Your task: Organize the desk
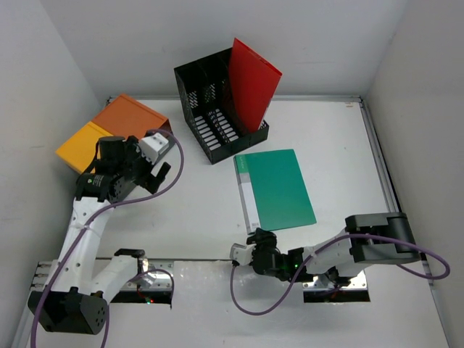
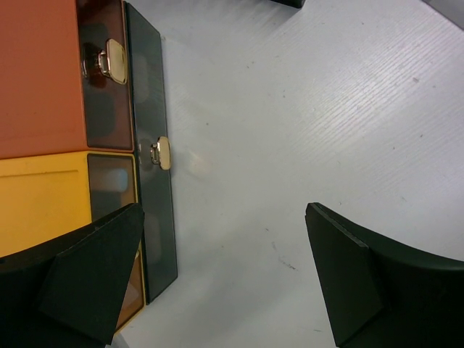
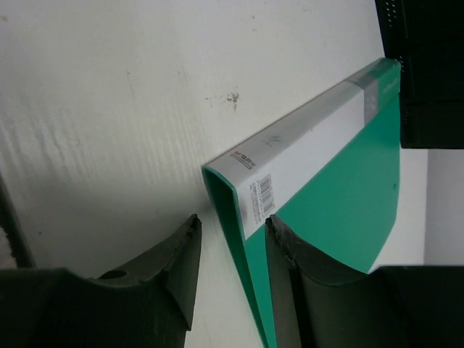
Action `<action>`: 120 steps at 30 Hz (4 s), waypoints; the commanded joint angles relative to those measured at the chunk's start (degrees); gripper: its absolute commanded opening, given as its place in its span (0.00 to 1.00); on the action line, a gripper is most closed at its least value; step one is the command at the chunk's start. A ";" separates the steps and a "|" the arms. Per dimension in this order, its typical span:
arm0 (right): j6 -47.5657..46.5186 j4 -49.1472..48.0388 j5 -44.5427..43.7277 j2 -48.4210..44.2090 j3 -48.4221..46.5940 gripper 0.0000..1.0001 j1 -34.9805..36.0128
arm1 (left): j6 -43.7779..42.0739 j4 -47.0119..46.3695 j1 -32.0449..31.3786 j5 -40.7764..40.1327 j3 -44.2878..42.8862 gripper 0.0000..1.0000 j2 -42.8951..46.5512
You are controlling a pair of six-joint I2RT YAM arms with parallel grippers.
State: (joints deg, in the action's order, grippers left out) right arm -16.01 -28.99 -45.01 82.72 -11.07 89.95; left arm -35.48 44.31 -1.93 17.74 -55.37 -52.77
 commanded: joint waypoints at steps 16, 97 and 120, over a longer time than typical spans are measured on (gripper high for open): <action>-8.16 -8.27 -5.79 7.45 -2.11 0.37 8.31 | -2.22 -0.63 -0.18 1.42 0.18 0.93 1.45; 11.97 38.91 -12.37 -48.88 -21.07 0.42 -22.72 | -19.39 -35.44 -39.20 10.83 -36.37 0.00 -66.23; 18.57 43.44 -17.83 -43.43 -46.94 0.80 -22.72 | 23.43 -25.60 -36.83 7.05 -35.68 0.00 -44.36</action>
State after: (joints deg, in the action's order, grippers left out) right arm 4.45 25.26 -63.96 38.50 -57.39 67.00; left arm -17.21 20.18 -39.27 25.12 -90.85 -103.07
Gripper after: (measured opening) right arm 0.790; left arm 0.156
